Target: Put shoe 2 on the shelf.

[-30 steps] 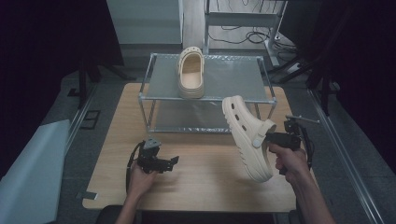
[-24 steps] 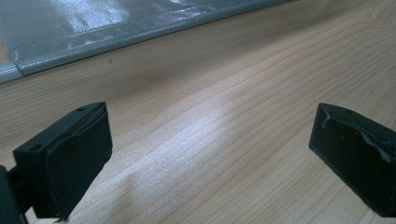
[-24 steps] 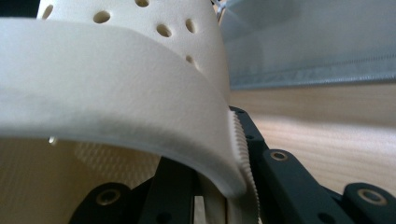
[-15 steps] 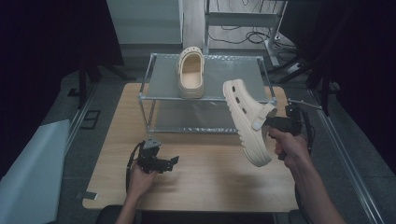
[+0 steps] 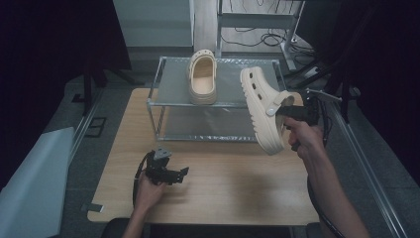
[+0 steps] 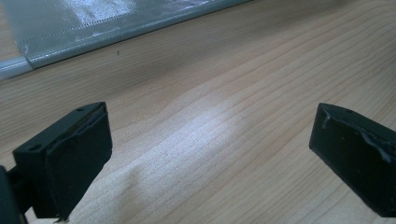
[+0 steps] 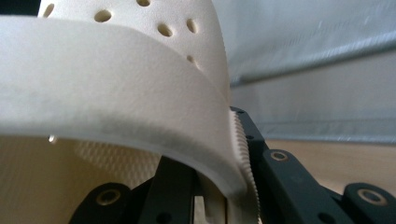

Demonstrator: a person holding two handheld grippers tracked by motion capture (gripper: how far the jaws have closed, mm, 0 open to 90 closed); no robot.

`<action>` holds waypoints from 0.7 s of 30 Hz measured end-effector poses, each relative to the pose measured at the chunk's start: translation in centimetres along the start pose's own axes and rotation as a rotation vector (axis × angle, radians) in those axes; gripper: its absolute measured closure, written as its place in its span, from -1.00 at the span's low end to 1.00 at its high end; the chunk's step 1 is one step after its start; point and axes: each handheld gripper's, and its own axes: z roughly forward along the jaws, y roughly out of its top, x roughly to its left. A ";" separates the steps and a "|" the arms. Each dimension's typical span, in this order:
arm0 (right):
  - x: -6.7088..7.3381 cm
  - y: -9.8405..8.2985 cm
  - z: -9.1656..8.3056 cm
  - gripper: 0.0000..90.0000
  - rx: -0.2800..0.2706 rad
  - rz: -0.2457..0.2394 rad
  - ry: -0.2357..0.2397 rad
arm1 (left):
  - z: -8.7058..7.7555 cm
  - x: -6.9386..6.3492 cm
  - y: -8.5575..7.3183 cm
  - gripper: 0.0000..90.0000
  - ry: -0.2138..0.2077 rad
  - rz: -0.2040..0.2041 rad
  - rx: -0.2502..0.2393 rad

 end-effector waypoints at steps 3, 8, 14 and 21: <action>0.1 0.8 0.3 0.78 -0.018 0.012 -0.014 | 0.0 0.0 0.0 -1.00 -0.001 -0.003 -0.003; 0.4 2.0 1.1 0.78 -0.041 0.012 -0.047 | -0.1 0.0 0.0 -1.00 -0.004 -0.002 -0.006; 0.5 3.5 2.3 0.78 -0.066 0.024 -0.083 | 0.0 0.1 0.0 -1.00 -0.011 -0.006 -0.003; 0.7 5.2 4.1 0.78 -0.089 0.045 -0.103 | -0.2 0.1 0.0 -1.00 -0.023 -0.015 -0.020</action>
